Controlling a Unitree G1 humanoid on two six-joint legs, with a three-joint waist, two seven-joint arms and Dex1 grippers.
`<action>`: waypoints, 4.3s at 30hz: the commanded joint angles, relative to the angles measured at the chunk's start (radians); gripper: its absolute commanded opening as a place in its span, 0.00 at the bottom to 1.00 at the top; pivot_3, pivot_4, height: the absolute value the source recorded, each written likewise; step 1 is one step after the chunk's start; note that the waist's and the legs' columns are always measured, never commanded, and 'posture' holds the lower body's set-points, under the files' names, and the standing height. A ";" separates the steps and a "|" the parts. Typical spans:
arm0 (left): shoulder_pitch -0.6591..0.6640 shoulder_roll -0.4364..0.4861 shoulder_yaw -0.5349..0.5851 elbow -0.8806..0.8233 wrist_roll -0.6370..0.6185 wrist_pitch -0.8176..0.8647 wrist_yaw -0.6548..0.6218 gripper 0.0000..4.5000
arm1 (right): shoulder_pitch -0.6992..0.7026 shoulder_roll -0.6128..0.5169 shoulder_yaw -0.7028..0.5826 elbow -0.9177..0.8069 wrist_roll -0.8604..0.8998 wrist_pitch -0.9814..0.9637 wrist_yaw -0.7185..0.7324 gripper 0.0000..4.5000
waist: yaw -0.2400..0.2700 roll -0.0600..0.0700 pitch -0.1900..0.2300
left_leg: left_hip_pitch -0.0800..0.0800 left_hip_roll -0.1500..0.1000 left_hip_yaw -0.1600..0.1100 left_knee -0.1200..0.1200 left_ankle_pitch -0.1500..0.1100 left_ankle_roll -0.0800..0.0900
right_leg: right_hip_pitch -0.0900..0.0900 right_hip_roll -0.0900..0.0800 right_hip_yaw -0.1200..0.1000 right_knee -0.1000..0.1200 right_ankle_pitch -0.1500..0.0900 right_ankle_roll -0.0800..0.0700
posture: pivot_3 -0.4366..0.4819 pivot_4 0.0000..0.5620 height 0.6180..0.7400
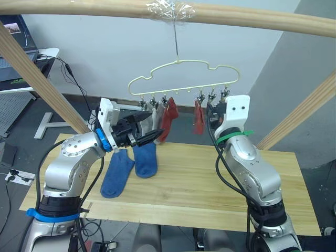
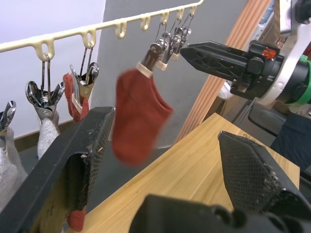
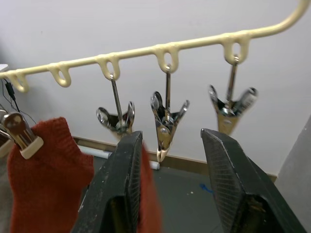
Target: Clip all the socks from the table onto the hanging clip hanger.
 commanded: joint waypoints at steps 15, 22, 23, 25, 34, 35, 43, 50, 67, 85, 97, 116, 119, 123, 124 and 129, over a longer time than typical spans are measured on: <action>-0.025 -0.018 0.025 -0.067 -0.030 -0.004 0.023 0.87 | -0.076 0.086 -0.075 0.091 -0.095 -0.064 0.061 0.44 | 0.009 0.000 0.000 | 0.000 0.000 0.000 0.011 0.000 0.000 | -0.001 0.000 0.001 0.013 0.000 0.000 | 0.74 0.35 1.00; -0.044 -0.022 0.033 -0.069 -0.056 0.005 0.028 0.87 | -0.103 0.119 -0.083 0.145 -0.107 -0.088 0.083 0.44 | 0.010 0.000 0.000 | 0.001 0.000 -0.001 0.013 0.000 0.001 | 0.000 0.001 0.000 0.015 0.000 0.000 | 0.75 0.34 1.00; -0.045 -0.022 0.032 -0.071 -0.058 0.007 0.032 0.87 | -0.107 0.121 -0.087 0.152 -0.109 -0.091 0.085 0.44 | 0.011 0.000 0.000 | 0.001 0.000 -0.001 0.013 0.000 0.001 | 0.000 0.001 0.000 0.015 0.000 0.000 | 0.75 0.34 1.00; -0.041 -0.023 0.031 -0.081 -0.063 0.010 0.038 0.87 | -0.111 0.123 -0.097 0.163 -0.113 -0.096 0.086 0.44 | 0.012 0.000 0.000 | 0.001 0.000 -0.001 0.013 0.000 0.001 | -0.001 0.001 0.000 0.015 0.000 0.000 | 0.75 0.34 1.00; -0.032 -0.028 0.033 -0.093 -0.069 0.016 0.050 0.87 | -0.112 0.130 -0.126 0.174 -0.123 -0.098 0.094 0.44 | 0.018 0.000 0.000 | 0.001 0.000 -0.001 0.013 0.000 0.001 | -0.001 0.001 0.000 0.015 0.000 0.000 | 0.75 0.35 1.00; -0.035 -0.030 0.033 -0.094 -0.071 0.016 0.052 0.87 | -0.117 0.131 -0.126 0.180 -0.123 -0.102 0.096 0.44 | 0.018 0.000 0.000 | 0.001 0.000 -0.001 0.013 0.000 0.001 | -0.001 0.001 0.000 0.015 0.000 0.000 | 0.75 0.35 1.00; -0.056 -0.041 0.043 -0.100 -0.123 0.036 0.044 0.87 | -0.158 0.149 -0.124 0.222 -0.110 -0.120 0.112 0.44 | 0.017 0.000 0.000 | 0.001 0.000 -0.001 0.013 0.000 0.001 | -0.001 0.001 0.000 0.015 0.000 0.000 | 0.76 0.36 1.00; -0.033 -0.040 0.042 -0.121 -0.128 0.030 0.048 0.87 | -0.167 0.159 -0.135 0.236 -0.110 -0.123 0.120 0.44 | 0.018 0.000 0.000 | 0.001 0.000 -0.001 0.013 0.000 0.001 | -0.001 0.001 0.000 0.015 0.000 0.000 | 0.76 0.36 1.00; -0.018 -0.054 0.028 -0.127 -0.112 0.016 0.052 0.87 | -0.169 0.154 -0.164 0.239 -0.103 -0.121 0.144 0.00 | 0.018 0.000 0.000 | 0.001 0.000 -0.001 0.013 0.000 0.001 | -0.001 0.001 0.000 0.015 0.000 0.000 | 0.74 0.37 1.00; 0.000 -0.106 -0.221 0.562 0.509 -0.384 0.219 1.00 | -0.187 -0.051 -0.293 0.045 0.203 0.411 0.379 0.00 | 0.022 0.001 0.001 | 0.001 -0.001 0.000 0.013 0.000 0.001 | 0.000 0.001 0.001 0.014 0.000 -0.001 | 0.71 0.41 1.00; -0.132 -0.187 -0.309 0.906 0.698 -0.425 0.331 1.00 | -0.197 -0.051 -0.330 0.019 0.227 0.457 0.338 0.00 | 0.019 0.001 0.001 | 0.001 -0.001 -0.001 0.012 0.000 0.001 | 0.000 0.001 0.001 0.014 0.000 -0.001 | 0.66 0.38 1.00; -0.011 -0.215 -0.310 0.782 0.602 -0.191 0.066 0.24 | -0.206 -0.077 -0.371 0.024 0.246 0.484 0.317 0.00 | 0.015 0.003 -0.004 | 0.002 -0.001 -0.001 0.013 0.000 0.001 | 0.002 0.001 0.001 0.015 0.000 0.000 | 0.65 0.36 1.00; 0.031 -0.216 -0.321 0.686 0.577 -0.207 0.011 0.05 | -0.203 -0.082 -0.372 0.026 0.248 0.484 0.318 0.00 | 0.016 0.003 -0.004 | 0.002 -0.001 -0.001 0.013 0.000 0.001 | 0.002 0.001 0.001 0.015 0.000 0.000 | 0.65 0.36 1.00; 0.080 -0.209 -0.327 0.519 0.513 -0.257 -0.085 0.01 | -0.202 -0.096 -0.396 0.030 0.263 0.504 0.327 0.00 | 0.016 0.003 -0.004 | 0.002 -0.001 -0.001 0.013 0.000 0.001 | 0.001 0.001 0.001 0.015 0.000 0.000 | 0.65 0.36 1.00; 0.085 -0.210 -0.324 0.490 0.498 -0.274 -0.099 0.01 | -0.203 -0.105 -0.401 0.033 0.267 0.509 0.334 0.00 | 0.016 0.003 -0.004 | 0.002 -0.001 -0.001 0.013 0.000 0.001 | 0.001 0.001 0.001 0.015 0.000 0.000 | 0.65 0.36 1.00; 0.081 -0.222 -0.298 0.385 0.404 -0.333 -0.174 0.01 | -0.233 -0.150 -0.463 0.070 0.305 0.557 0.353 0.00 | 0.018 0.003 -0.004 | 0.002 -0.001 -0.001 0.013 0.000 0.001 | 0.001 0.001 0.000 0.014 0.000 0.000 | 0.65 0.38 1.00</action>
